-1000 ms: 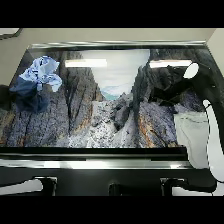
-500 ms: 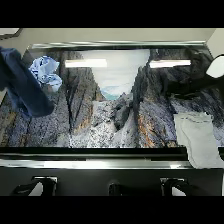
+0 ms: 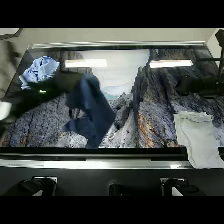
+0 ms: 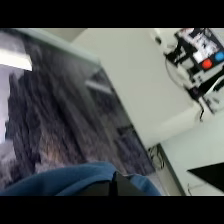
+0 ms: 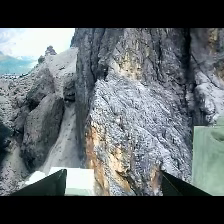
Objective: Fold the shirts.
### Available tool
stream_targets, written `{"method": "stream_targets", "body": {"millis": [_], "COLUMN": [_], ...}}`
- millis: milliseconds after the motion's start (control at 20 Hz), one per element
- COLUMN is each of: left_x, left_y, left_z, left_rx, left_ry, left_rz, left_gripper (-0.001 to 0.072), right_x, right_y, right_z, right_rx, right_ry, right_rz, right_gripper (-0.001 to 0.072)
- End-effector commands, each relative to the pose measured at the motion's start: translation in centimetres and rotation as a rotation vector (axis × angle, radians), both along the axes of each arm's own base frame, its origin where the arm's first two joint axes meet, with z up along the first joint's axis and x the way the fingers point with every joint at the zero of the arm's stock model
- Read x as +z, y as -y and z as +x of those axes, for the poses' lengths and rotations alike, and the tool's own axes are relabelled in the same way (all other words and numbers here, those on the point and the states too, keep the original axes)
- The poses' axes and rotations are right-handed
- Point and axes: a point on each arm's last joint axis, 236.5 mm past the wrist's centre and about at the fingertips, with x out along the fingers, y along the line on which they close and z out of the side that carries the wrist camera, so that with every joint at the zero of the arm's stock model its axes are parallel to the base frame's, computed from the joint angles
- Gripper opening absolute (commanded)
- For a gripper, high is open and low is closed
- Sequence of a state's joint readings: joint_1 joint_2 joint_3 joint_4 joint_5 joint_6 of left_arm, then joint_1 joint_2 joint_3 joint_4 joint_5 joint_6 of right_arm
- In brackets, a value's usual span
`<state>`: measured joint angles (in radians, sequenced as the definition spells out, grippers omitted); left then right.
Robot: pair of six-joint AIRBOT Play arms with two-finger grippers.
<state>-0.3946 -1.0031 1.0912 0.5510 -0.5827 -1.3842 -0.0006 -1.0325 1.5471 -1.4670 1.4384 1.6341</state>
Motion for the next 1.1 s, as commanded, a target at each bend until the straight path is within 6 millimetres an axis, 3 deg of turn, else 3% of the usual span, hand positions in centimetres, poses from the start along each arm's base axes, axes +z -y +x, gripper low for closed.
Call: {"method": "stream_targets", "body": {"millis": [0, 50, 100, 150, 200, 250, 300, 400, 500, 600, 700, 850, 1050], "left_x": [-12.0, -14.9, -16.5, -17.0, -17.0, -16.9, -17.1, -18.7, -21.3, -24.1, -26.8, -30.0, -32.9], "left_y": [9.0, 10.9, 11.6, 10.9, 8.8, 5.3, 1.0, -9.8, -19.1, -22.8, -22.4, -19.9, -17.5], "left_z": [-2.0, -3.1, -4.1, -4.1, -3.2, -1.5, 0.2, 2.1, 0.5, -1.8, -3.3, -4.6, -4.0], "left_rx": [-0.190, -0.255, -0.329, -0.380, -0.392, -0.364, -0.301, -0.135, -0.036, 0.001, -0.013, -0.053, -0.088], "left_ry": [-0.250, -0.322, -0.375, -0.391, -0.386, -0.382, -0.396, -0.474, -0.632, -0.774, -0.826, -0.848, -0.828], "left_rz": [0.098, 0.130, 0.161, 0.198, 0.252, 0.322, 0.400, 0.596, 0.745, 0.709, 0.620, 0.558, 0.593], "left_gripper": [0.0173, 0.0618, 0.0705, 0.0704, 0.0704, 0.0704, 0.0704, 0.0704, 0.0704, 0.0704, 0.0704, 0.0702, 0.0691], "right_x": [0.7, 0.9, 0.9, 0.7, 0.2, -0.6, -2.1, -5.8, -10.1, -13.9, -16.6, -19.0, -22.3], "right_y": [0.7, 1.0, 1.3, 1.5, 1.5, 1.2, 0.6, -1.6, -4.3, -7.3, -10.0, -12.5, -13.2], "right_z": [0.1, 0.2, 0.3, 0.2, -0.1, -0.5, -1.2, -2.0, -1.6, -0.5, 1.5, 4.3, 5.0], "right_rx": [-0.016, -0.023, -0.031, -0.034, -0.032, -0.024, -0.005, 0.068, 0.122, 0.140, 0.132, 0.110, 0.104], "right_ry": [0.033, 0.043, 0.046, 0.038, 0.011, -0.033, -0.115, -0.281, -0.400, -0.473, -0.505, -0.520, -0.587], "right_rz": [-0.023, -0.034, -0.048, -0.055, -0.055, -0.046, -0.025, 0.043, 0.147, 0.292, 0.437, 0.593, 0.635], "right_gripper": [0.0661, 0.0661, 0.0661, 0.0661, 0.0661, 0.0661, 0.0661, 0.0661, 0.0666, 0.0667, 0.0676, 0.0697, 0.0700]}}
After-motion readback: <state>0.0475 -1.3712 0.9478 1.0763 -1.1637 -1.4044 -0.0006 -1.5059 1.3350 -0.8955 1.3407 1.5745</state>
